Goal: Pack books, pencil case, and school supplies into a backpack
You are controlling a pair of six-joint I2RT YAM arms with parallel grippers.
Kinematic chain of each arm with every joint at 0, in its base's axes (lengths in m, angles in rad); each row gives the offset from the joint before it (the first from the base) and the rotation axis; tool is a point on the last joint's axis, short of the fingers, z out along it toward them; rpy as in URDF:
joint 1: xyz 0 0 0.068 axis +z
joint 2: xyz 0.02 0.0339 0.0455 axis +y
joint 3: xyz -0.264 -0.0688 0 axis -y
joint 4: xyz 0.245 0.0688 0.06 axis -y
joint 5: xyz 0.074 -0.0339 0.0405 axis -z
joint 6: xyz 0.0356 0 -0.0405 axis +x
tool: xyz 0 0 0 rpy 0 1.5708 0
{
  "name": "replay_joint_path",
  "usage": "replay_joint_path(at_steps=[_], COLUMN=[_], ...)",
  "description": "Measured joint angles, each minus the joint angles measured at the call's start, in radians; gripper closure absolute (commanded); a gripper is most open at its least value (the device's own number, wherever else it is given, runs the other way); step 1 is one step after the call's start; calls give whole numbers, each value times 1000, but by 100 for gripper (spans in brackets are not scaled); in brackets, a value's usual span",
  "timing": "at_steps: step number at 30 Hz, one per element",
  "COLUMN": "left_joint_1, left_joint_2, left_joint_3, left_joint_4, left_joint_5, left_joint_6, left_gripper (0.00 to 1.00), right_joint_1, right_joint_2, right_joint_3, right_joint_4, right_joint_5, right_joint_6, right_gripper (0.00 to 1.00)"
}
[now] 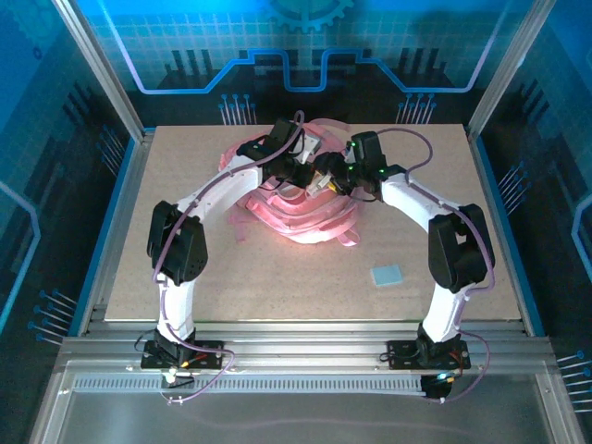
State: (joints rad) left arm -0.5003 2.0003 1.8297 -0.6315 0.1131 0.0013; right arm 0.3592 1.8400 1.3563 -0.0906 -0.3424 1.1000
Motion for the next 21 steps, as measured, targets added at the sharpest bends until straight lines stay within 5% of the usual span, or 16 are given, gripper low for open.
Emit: replay_joint_path(at_steps=[5,21], left_joint_1=[0,0], left_joint_2=[-11,-31], left_joint_3=[0,20], left_joint_4=[-11,-8], left_joint_5=[-7,-6], left_joint_6=[0,-3], left_gripper=[100,100], right_joint_1=[-2,-6], right_joint_2=[-3,-5], right_joint_3=[-48,40], right_joint_4=[40,24], right_joint_5=[2,-18], right_joint_6=[32,86], right_gripper=[2,0])
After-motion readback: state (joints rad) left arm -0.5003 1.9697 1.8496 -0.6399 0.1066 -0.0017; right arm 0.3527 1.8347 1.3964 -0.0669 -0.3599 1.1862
